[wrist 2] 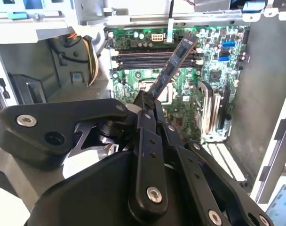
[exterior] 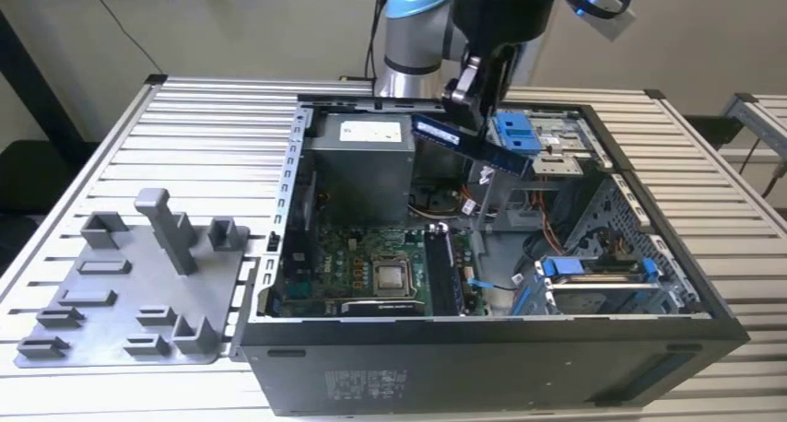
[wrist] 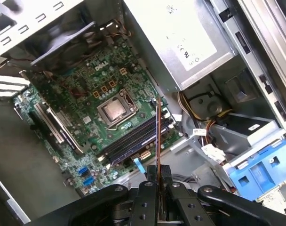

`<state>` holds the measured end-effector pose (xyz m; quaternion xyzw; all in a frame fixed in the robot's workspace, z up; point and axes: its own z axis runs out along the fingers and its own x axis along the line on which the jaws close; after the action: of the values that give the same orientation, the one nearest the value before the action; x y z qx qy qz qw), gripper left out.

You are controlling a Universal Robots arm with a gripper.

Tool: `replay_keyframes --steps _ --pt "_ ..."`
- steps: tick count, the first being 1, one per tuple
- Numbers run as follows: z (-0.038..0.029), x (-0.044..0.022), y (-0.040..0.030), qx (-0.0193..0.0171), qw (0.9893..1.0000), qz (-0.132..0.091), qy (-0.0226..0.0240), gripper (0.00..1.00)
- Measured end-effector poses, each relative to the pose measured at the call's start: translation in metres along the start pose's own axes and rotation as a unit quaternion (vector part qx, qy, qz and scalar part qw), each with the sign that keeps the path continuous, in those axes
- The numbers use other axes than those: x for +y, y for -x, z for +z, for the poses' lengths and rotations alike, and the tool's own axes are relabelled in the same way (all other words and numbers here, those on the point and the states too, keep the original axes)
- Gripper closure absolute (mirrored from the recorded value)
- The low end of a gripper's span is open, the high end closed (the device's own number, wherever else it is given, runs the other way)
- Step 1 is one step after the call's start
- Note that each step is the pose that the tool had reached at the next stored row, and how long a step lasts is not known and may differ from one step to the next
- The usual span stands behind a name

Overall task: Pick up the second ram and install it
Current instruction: 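Insert the second ram into the second slot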

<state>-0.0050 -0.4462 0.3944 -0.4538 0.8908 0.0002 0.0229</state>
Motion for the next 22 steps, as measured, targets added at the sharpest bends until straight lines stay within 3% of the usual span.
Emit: replay_keyframes --steps 6,11,14,22 --pt "0.0003 0.0 0.0 0.0013 0.999 0.045 -0.0021 0.86" --pt "0.0008 0.0 0.0 0.0024 0.9968 0.08 -0.0039 0.86" --pt "0.0015 0.0001 -0.0001 0.0034 0.9949 0.101 -0.0042 0.86" --pt "0.0026 0.0 -0.0003 0.0077 0.9881 0.153 -0.0021 0.86"
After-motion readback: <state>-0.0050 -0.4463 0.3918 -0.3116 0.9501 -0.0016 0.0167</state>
